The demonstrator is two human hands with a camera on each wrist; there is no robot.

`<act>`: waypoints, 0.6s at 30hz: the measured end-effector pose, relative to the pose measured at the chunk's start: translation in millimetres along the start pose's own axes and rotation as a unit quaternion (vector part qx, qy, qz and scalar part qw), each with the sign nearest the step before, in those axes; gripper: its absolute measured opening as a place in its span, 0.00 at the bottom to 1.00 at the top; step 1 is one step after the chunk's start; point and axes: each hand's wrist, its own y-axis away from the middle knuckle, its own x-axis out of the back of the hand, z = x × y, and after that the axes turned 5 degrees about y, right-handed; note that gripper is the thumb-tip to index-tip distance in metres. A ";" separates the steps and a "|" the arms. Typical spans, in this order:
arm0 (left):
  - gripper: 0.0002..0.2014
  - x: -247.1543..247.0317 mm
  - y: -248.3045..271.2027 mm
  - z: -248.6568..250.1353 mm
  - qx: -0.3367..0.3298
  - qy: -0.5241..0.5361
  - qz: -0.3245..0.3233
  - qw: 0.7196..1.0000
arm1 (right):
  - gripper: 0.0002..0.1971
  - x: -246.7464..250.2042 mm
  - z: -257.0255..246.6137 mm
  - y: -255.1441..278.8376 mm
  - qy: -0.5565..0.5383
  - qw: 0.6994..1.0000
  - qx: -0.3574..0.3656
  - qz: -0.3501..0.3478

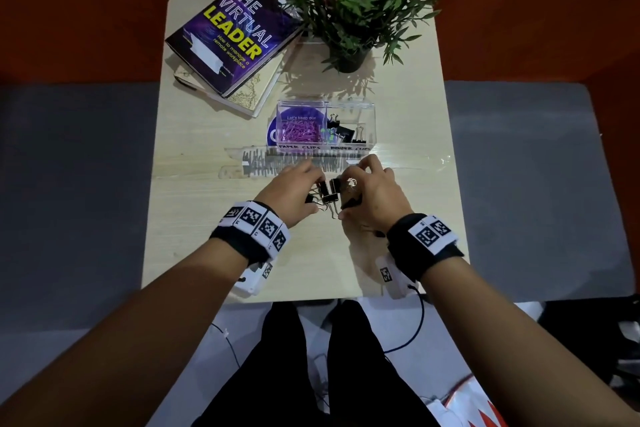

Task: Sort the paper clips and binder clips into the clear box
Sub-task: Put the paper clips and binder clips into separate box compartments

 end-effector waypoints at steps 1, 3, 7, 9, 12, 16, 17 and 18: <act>0.19 -0.2 0.0 1.0 -0.003 -0.001 0.006 1.000 | 0.28 -0.2 -0.1 -0.5 -0.004 1.000 0.001 -0.003; 0.16 -0.2 0.6 4.0 -0.002 0.003 0.012 1.000 | 0.25 -2.4 0.8 -1.2 -0.016 1.000 0.008 -0.007; 0.13 -1.5 0.0 9.9 -0.009 0.005 0.029 1.000 | 0.19 -5.7 0.5 1.7 -0.035 0.999 0.032 0.001; 0.10 -2.2 -1.0 12.5 -0.012 -0.004 0.028 1.000 | 0.15 -5.6 -0.7 4.0 -0.040 0.998 0.043 0.006; 0.07 -3.9 -1.1 15.9 -0.009 -0.009 0.026 1.000 | 0.10 -6.9 -0.1 5.3 -0.049 0.998 0.045 0.015; 0.08 -2.2 -0.7 18.3 0.010 0.033 0.039 0.999 | 0.05 -9.2 3.5 0.4 -0.075 0.995 0.035 0.048; 0.07 0.4 -0.4 18.3 0.018 0.050 0.043 0.998 | 0.05 -8.9 4.4 -0.7 -0.087 0.994 0.028 0.057; 0.05 4.0 0.1 18.7 0.024 0.073 0.050 0.996 | 0.05 -7.2 5.3 -1.3 -0.099 0.993 0.021 0.063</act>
